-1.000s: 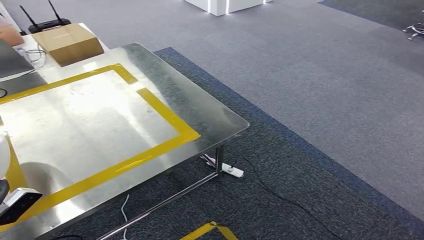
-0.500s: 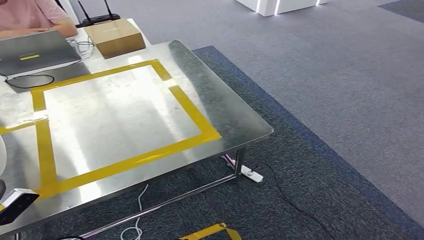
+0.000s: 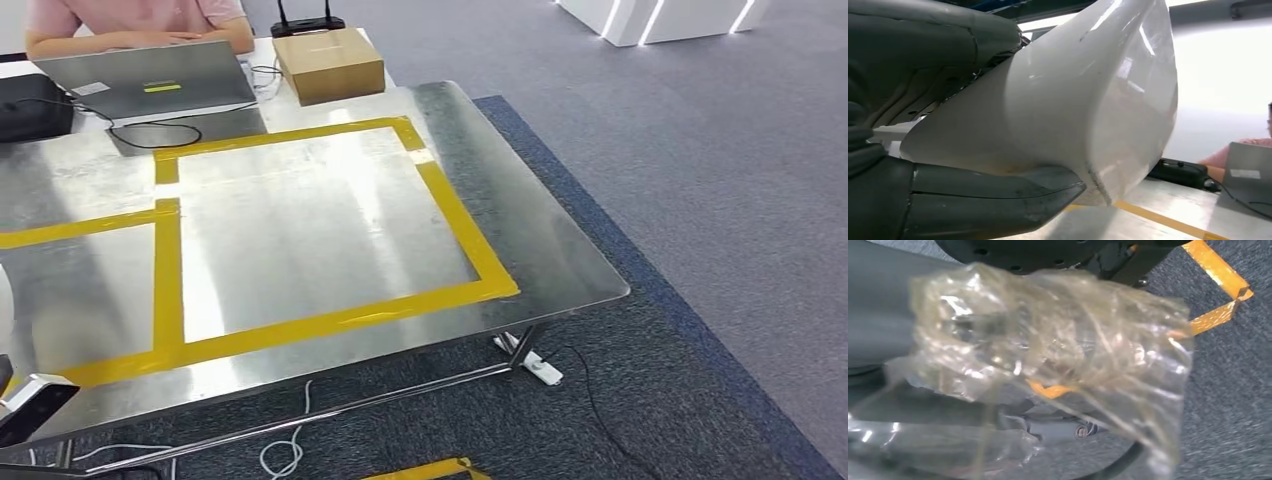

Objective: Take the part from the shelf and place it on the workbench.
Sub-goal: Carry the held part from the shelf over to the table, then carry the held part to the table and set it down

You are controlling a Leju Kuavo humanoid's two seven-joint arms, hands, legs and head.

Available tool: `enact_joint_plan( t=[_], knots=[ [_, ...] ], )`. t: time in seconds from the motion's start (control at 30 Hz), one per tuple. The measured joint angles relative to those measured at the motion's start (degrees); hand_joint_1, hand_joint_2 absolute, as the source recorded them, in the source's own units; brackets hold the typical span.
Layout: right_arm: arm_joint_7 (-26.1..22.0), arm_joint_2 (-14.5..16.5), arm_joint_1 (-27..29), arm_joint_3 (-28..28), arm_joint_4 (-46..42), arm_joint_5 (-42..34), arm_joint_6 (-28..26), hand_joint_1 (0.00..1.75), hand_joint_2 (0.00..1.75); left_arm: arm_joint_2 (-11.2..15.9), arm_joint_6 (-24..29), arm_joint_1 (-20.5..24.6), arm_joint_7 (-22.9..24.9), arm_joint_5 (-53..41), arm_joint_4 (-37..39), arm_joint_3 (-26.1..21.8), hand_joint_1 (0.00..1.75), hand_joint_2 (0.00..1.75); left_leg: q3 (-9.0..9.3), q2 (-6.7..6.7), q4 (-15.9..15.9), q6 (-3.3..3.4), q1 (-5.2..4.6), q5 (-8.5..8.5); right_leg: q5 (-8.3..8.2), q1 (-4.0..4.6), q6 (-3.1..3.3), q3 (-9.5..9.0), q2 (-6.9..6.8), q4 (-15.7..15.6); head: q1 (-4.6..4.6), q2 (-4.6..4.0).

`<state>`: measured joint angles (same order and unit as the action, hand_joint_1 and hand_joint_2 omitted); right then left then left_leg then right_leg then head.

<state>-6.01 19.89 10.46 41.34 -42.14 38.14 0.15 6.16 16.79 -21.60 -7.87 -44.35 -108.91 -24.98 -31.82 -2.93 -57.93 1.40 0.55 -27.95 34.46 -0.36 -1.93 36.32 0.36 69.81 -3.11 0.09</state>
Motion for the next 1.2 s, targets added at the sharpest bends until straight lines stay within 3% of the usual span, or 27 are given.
enact_joint_plan(
  t=[0.07, 0.13, 0.17, 0.2, 0.27, 0.33, 0.4, 0.43, 0.47, 0.5, 0.57, 0.63, 0.73, 0.8, 0.87, 0.9, 0.93, 0.97, 1.0, 1.07, 1.1, 1.13, 1.2],
  knots=[
    [0.0, 0.0, 0.0, 0.0, 0.0, 0.0, 0.0, 0.00, 0.00, 0.0, 0.0, 0.1, 0.0, 0.0, 0.0, 0.0, 1.75, 1.75, 0.17, -1.32, -0.1, -0.33, -0.02, -0.22, -3.84, -0.23, 0.49, -3.26, 2.49, -8.0, -0.01, 0.00],
    [0.0, -0.1, 0.0, 0.1, 0.0, 0.0, 0.0, 0.00, 0.00, 0.0, 0.0, 0.1, 0.0, 0.0, 0.0, 0.0, 1.75, 1.75, -0.17, -2.54, -0.2, -1.04, 0.14, -0.17, -4.57, -0.32, 0.88, -4.98, 4.44, -11.5, 0.00, 0.00],
    [0.0, -0.1, 0.0, 0.1, 0.0, 0.0, 0.0, 0.00, 0.00, 0.0, 0.0, 0.1, 0.0, 0.0, 0.0, 0.0, 1.75, 1.75, -0.42, -3.18, -0.2, -1.46, 0.24, -0.05, -4.48, -0.27, 1.03, -5.21, 4.37, -11.8, 0.00, 0.00],
    [0.0, 0.0, -0.1, 0.1, 0.0, 0.1, 0.0, 0.00, 0.00, 0.1, 0.0, 0.1, 0.0, 0.0, 0.0, 0.0, 1.75, 1.75, -0.56, -3.59, -0.2, -1.85, 0.43, 0.02, -4.57, -0.26, 1.26, -5.37, 3.76, -11.9, 0.01, 0.00],
    [0.0, 0.0, -0.1, 0.2, 0.0, 0.1, 0.0, 0.00, 0.00, 0.2, 0.1, 0.1, 0.0, 0.0, 0.0, 0.0, 1.75, 1.75, -1.15, -1.89, -1.4, -2.45, 0.38, -0.84, -4.76, -0.44, 1.87, -5.74, 2.41, -12.4, -0.24, 0.00],
    [0.0, 0.1, -0.1, 0.2, 0.0, 0.1, 0.0, 0.00, 0.00, 0.3, 0.1, 0.3, 0.0, 0.0, 0.1, 0.0, 1.75, 1.75, -3.66, 1.17, -6.8, -2.96, 0.30, -3.81, -4.70, -0.52, 2.39, -6.08, 0.81, -12.8, -0.55, 0.00],
    [0.0, 0.1, -0.1, 0.3, 0.0, 0.1, 0.0, 0.00, 0.00, 0.3, 0.1, 0.5, 0.0, 0.0, 0.2, 0.0, 1.75, 1.75, -7.18, 2.27, -13.8, -3.38, 0.48, -6.64, -4.46, -0.44, 2.58, -6.21, -0.85, -12.8, -0.62, 0.00],
    [0.0, 0.1, -0.1, 0.3, 0.0, 0.1, 0.0, 0.00, 0.00, 0.3, 0.1, 0.5, 0.0, 0.0, 0.3, 0.1, 1.75, 1.75, -8.01, 2.41, -15.5, -3.51, 0.56, -6.68, -4.33, -0.41, 2.58, -6.30, -1.63, -12.8, -0.62, 0.00],
    [0.0, 0.1, -0.1, 0.4, 0.0, 0.1, -0.1, 0.00, 0.00, 0.3, 0.1, 0.5, 0.0, 0.0, 0.4, 0.1, 1.75, 1.75, -7.73, 2.53, -14.9, -3.56, 0.60, -5.60, -4.20, -0.40, 2.52, -6.45, -2.35, -12.8, -0.62, 0.00],
    [0.0, 0.1, -0.1, 0.4, 0.0, 0.1, -0.1, 0.00, 0.00, 0.3, 0.1, 0.5, -0.1, 0.0, 0.5, 0.1, 1.75, 1.75, -6.33, 2.82, -12.2, -3.53, 0.60, -3.69, -4.03, -0.39, 2.44, -6.68, -3.01, -12.8, -0.63, 0.00],
    [0.0, 0.1, -0.1, 0.4, 0.0, 0.1, -0.1, 0.00, 0.00, 0.4, 0.2, 0.6, -0.1, 0.0, 0.5, 0.1, 1.75, 1.75, -2.34, 4.78, -4.5, -3.20, 0.34, -0.40, -3.58, -0.18, 2.05, -7.09, -4.17, -12.7, -0.66, 0.00],
    [-0.1, 0.1, -0.1, 0.4, 0.0, 0.1, -0.2, 0.00, 0.00, 0.5, 0.3, 0.8, -0.2, 0.0, 0.6, 0.1, 1.75, 1.75, -0.27, 6.24, -0.3, -2.54, -0.05, 0.24, -3.08, 0.16, 1.41, -7.24, -5.13, -12.8, -0.60, 0.00],
    [-0.2, 0.1, -0.2, 0.4, 0.0, 0.1, -0.3, 0.00, 0.00, 0.7, 0.5, 0.7, -0.4, 0.1, 0.7, 0.1, 1.75, 1.75, -0.17, 4.94, 0.1, -1.43, -0.13, -0.03, -2.48, 0.21, 0.46, -7.99, -6.05, -12.9, -0.60, 0.00],
    [-0.3, 0.0, -0.2, 0.4, 0.0, 0.1, -0.3, 0.00, 0.00, 0.8, 0.6, 0.7, -0.4, 0.1, 0.7, 0.1, 1.75, 1.75, -0.04, 3.93, 0.4, -0.74, 0.12, 0.24, -0.39, 0.07, -0.09, -7.01, -3.91, -10.0, -0.35, 0.00],
    [-0.4, 0.0, -0.2, 0.4, 0.0, 0.1, -0.1, 0.00, 0.00, 0.9, 0.7, 0.7, -0.4, 0.0, 0.7, 0.2, 1.75, 1.75, -0.08, 2.95, 0.4, -0.34, 0.21, 0.29, 3.39, -0.02, -0.28, -3.11, -1.26, -2.4, -0.11, 0.00],
    [-0.4, 0.0, -0.1, 0.4, 0.0, 0.1, 0.0, 0.00, 0.00, 0.9, 0.7, 0.6, -0.4, -0.1, 0.7, 0.2, 1.75, 1.75, -0.09, 2.40, 0.4, -0.24, 0.18, 0.25, 4.75, -0.03, -0.25, -0.95, -0.76, 1.5, -0.12, 0.00],
    [-0.4, 0.0, -0.2, 0.4, 0.1, 0.1, 0.2, 0.00, 0.00, 0.9, 0.6, 0.6, -0.4, -0.3, 0.7, 0.3, 1.75, 1.75, -0.05, 1.88, 0.4, -0.19, 0.15, 0.19, 5.01, -0.02, -0.19, 0.63, -0.57, 3.9, -0.13, 0.00],
    [-0.4, 0.0, -0.2, 0.4, 0.1, 0.1, 0.4, 0.00, 0.00, 0.9, 0.6, 0.5, -0.5, -0.5, 0.7, 0.3, 1.75, 1.75, 0.05, 1.42, 0.4, -0.15, 0.13, 0.11, 4.03, -0.01, -0.08, 1.20, -0.50, 4.0, -0.11, 0.00],
    [-0.5, 0.0, -0.2, 0.4, 0.2, 0.2, 0.5, 0.00, 0.00, 1.0, 0.6, 0.5, -0.6, -0.8, 0.7, 0.4, 1.75, 1.75, 0.23, 0.95, 0.4, -0.15, 0.13, 0.00, 1.98, 0.00, 0.07, 0.64, -0.46, 1.9, -0.11, 0.00],
    [-0.9, 0.0, -0.3, 0.4, 0.4, 0.3, 0.6, 0.00, 0.00, 1.4, 0.5, 0.5, -0.9, -1.2, 0.7, 0.7, 1.75, 1.75, 0.64, 0.19, 0.3, -0.39, 0.04, -0.35, -2.68, 0.03, 0.52, -2.38, -0.14, -6.1, -0.08, 0.00],
    [-1.2, -0.1, -0.5, 0.4, 0.7, 0.4, 0.6, 0.00, 0.00, 1.7, 0.5, 0.5, -1.1, -1.5, 0.7, 1.1, 1.75, 1.75, 0.76, -0.16, 0.3, -0.64, -0.05, -0.53, -4.08, 0.02, 0.75, -3.65, 0.06, -9.3, -0.11, 0.00],
    [-1.6, -0.1, -0.7, 0.4, 1.0, 0.5, 0.5, 0.00, 0.00, 2.1, 0.6, 0.5, -1.3, -1.7, 0.7, 1.5, 1.75, 1.75, 0.79, -0.35, 0.1, -0.71, -0.15, -0.73, -4.74, -0.01, 0.84, -4.51, 0.25, -11.3, -0.11, 0.00],
    [-2.3, -0.1, -1.3, 0.6, 1.8, 0.9, 0.2, 0.00, 0.00, 3.5, 0.8, 0.7, -1.7, -2.1, 1.0, 3.2, 1.75, 1.75, 0.75, -0.51, 0.0, -0.43, -0.22, -0.84, -4.88, -0.02, 0.85, -4.93, 0.39, -12.0, -0.15, 0.00]
  ],
)
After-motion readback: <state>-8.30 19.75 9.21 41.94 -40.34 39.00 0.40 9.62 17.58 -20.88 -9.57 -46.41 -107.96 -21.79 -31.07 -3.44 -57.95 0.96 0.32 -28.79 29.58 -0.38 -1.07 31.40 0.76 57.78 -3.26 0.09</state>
